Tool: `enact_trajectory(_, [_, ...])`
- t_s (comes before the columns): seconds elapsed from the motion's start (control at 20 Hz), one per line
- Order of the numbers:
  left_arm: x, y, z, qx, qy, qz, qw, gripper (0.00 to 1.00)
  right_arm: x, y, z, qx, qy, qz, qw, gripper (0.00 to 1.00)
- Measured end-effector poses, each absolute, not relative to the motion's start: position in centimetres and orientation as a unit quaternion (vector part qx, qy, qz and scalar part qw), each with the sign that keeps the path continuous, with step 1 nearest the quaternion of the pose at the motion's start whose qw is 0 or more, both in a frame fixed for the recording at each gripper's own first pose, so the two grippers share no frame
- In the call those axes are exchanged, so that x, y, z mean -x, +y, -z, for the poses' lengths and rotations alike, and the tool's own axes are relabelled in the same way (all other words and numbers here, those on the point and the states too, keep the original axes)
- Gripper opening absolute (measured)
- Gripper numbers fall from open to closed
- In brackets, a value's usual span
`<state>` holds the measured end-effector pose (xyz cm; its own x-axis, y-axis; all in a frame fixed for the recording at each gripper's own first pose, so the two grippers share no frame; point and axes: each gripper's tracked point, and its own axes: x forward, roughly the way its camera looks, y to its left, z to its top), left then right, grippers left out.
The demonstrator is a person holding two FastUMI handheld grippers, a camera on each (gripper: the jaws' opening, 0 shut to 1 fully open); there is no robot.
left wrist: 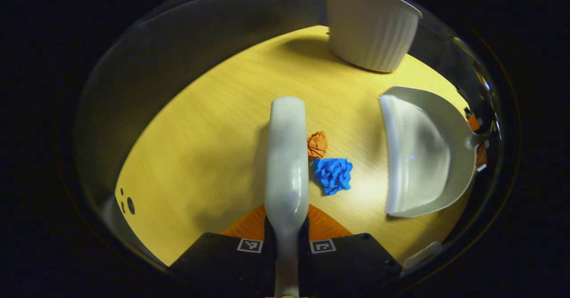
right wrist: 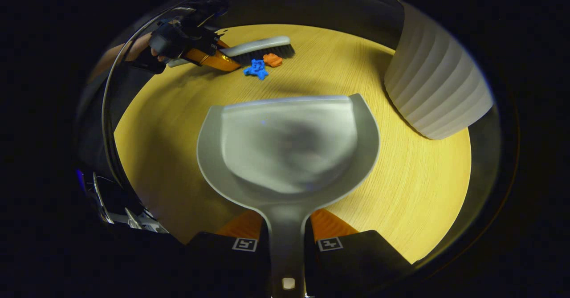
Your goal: Pick up the small broom and dustpan from the desktop, sweep the trash into the dustpan with the broom, and then empty the trash into the garbage bin.
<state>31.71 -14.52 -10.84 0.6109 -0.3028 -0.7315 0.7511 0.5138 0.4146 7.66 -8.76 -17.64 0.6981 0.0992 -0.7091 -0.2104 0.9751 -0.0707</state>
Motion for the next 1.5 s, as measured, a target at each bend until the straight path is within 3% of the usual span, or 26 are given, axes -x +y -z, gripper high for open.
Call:
enact_trajectory(0.65, [-18.7,-20.8,15.3,-0.341,0.371,0.42,0.755,0.24,-7.4,-8.1,18.2,0.09,0.372,-0.101,0.918,0.34])
enact_trajectory(1.15, [-15.3,-13.9,12.6,-0.171,0.31,0.308,0.883,0.24,-6.3,-7.9,17.8,0.077,0.344,-0.076,0.933,0.34])
enact_trajectory(1.45, [-16.1,-5.1,16.5,-0.081,0.283,0.245,0.924,0.24,-6.2,-8.1,17.0,0.08,0.328,-0.043,0.94,0.34])
enact_trajectory(1.5, [-16.1,-3.8,17.5,-0.077,0.282,0.237,0.927,0.23,-6.2,-8.2,16.7,0.081,0.324,-0.035,0.942,0.3])
